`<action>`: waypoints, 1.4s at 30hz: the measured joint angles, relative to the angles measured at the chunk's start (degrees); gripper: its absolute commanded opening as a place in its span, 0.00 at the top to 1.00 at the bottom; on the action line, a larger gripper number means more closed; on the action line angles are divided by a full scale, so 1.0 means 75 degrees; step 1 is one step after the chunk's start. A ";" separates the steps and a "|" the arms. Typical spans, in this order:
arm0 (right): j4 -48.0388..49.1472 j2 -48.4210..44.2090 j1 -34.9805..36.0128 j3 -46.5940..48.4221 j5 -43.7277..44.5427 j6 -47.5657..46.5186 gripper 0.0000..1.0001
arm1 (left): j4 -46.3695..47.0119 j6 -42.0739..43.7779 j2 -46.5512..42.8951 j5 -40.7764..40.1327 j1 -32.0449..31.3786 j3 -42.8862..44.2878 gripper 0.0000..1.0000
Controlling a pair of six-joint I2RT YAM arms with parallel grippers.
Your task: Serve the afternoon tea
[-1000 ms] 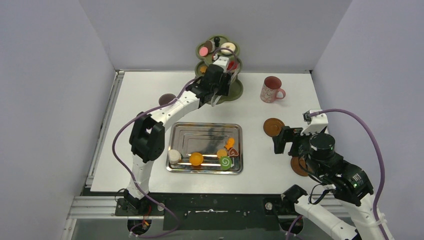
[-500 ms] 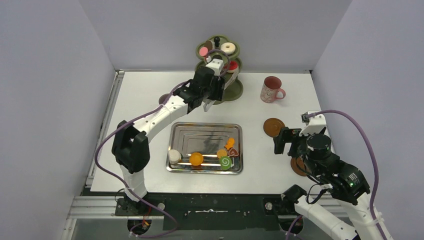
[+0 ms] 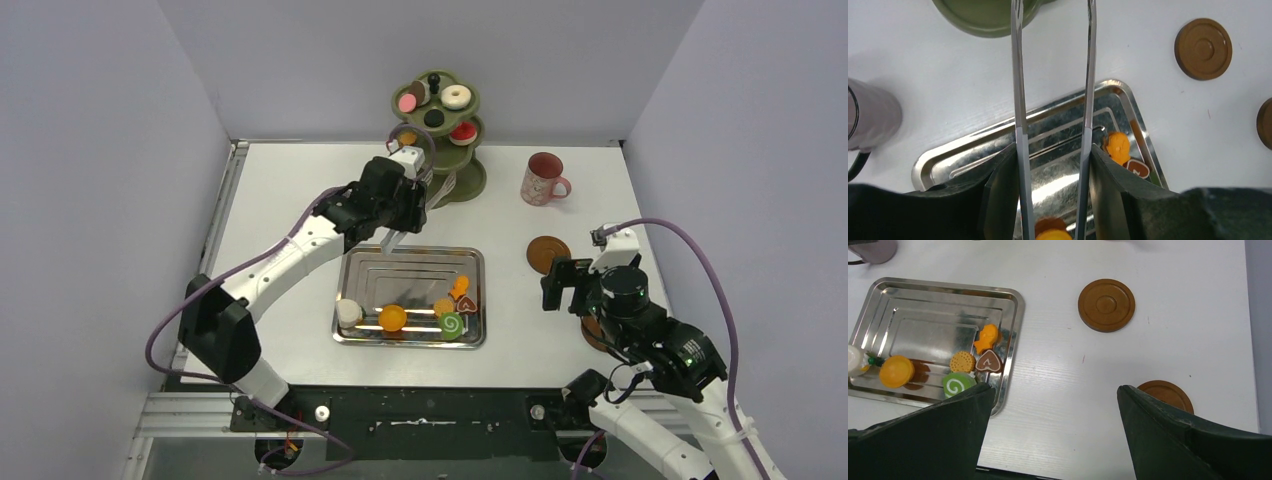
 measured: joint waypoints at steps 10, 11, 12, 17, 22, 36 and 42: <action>0.0125 0.0009 0.0000 -0.0271 -0.0003 0.0085 0.00 | -0.1993 0.0038 -0.1507 0.0114 -0.0003 -0.0527 0.56; 0.0137 0.0029 0.0000 -0.0291 0.0000 0.0085 0.00 | -0.2270 0.0070 -0.1632 0.0119 -0.0003 -0.0530 0.56; 0.0146 0.0058 0.0000 -0.0300 0.0012 0.0085 0.00 | -0.2547 0.0105 -0.1754 0.0119 -0.0003 -0.0533 0.56; 0.0271 0.0306 0.0000 -0.0423 0.0067 0.0087 0.00 | -0.3756 0.0236 -0.2413 0.0122 -0.0003 -0.0629 0.56; 0.0332 0.0388 0.0000 -0.0568 0.0067 0.0090 0.00 | -0.4814 0.0294 -0.2943 0.0172 -0.0058 -0.0720 0.56; 0.0213 0.0402 0.0000 0.0052 0.0067 0.0143 0.00 | -0.6379 -0.0032 -0.2906 0.0009 -0.1291 -0.0775 0.54; 0.0213 0.0391 0.0000 0.0085 0.0055 0.0146 0.00 | -0.6505 -0.0204 -0.2906 -0.0044 -0.1472 -0.1239 0.53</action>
